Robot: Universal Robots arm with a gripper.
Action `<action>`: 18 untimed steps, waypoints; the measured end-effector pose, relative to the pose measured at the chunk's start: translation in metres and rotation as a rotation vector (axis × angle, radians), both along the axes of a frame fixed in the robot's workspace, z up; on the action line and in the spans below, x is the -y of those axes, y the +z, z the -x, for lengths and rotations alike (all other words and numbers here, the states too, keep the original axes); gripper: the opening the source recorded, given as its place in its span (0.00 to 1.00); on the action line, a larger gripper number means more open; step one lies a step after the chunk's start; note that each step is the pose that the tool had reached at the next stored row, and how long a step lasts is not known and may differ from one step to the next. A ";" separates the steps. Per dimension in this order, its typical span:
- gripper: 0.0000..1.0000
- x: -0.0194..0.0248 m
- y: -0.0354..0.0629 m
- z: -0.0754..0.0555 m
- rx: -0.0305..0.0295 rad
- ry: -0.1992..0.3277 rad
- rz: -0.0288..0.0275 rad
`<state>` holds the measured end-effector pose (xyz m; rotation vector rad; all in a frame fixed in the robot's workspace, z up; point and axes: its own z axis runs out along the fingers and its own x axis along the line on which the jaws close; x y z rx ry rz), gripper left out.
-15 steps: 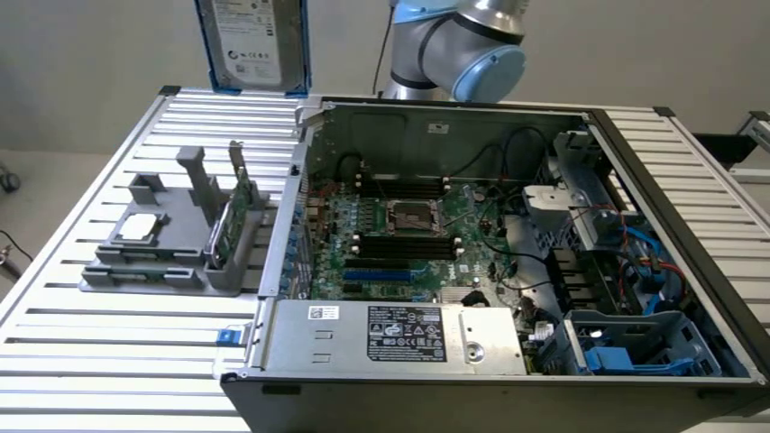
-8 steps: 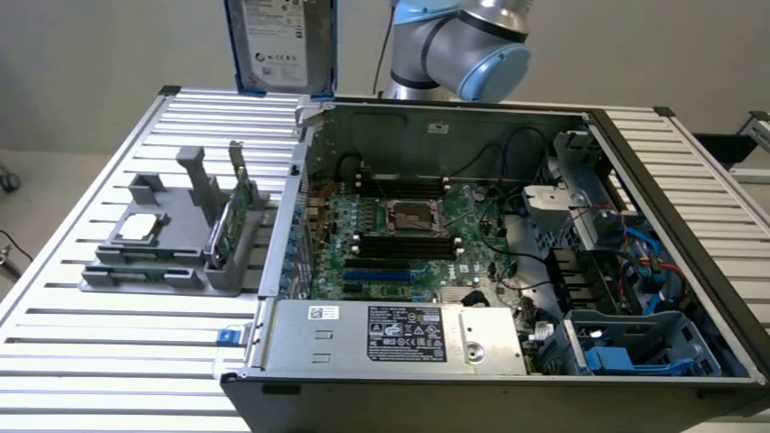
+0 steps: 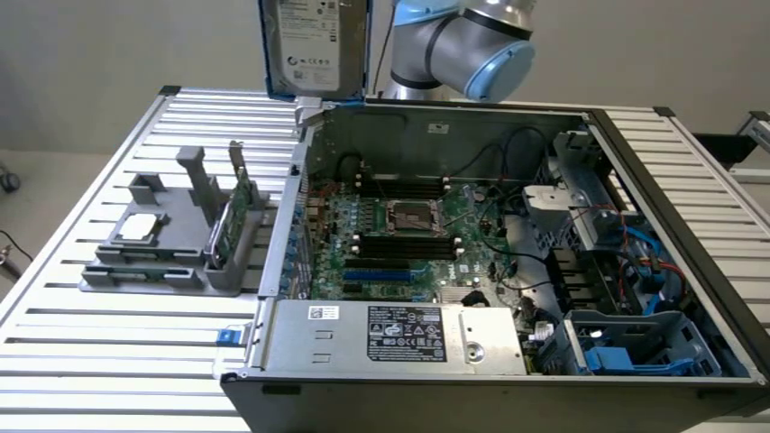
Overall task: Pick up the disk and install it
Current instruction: 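Pick up the disk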
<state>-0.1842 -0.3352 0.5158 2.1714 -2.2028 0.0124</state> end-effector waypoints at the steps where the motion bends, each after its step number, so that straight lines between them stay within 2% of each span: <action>1: 0.33 0.0012 0.0001 -0.005 -0.0003 0.000 0.0000; 10: 0.33 0.0136 0.0003 -0.045 -0.0032 0.000 0.0001; 18: 0.33 0.0302 0.0003 -0.078 -0.0033 0.000 0.0001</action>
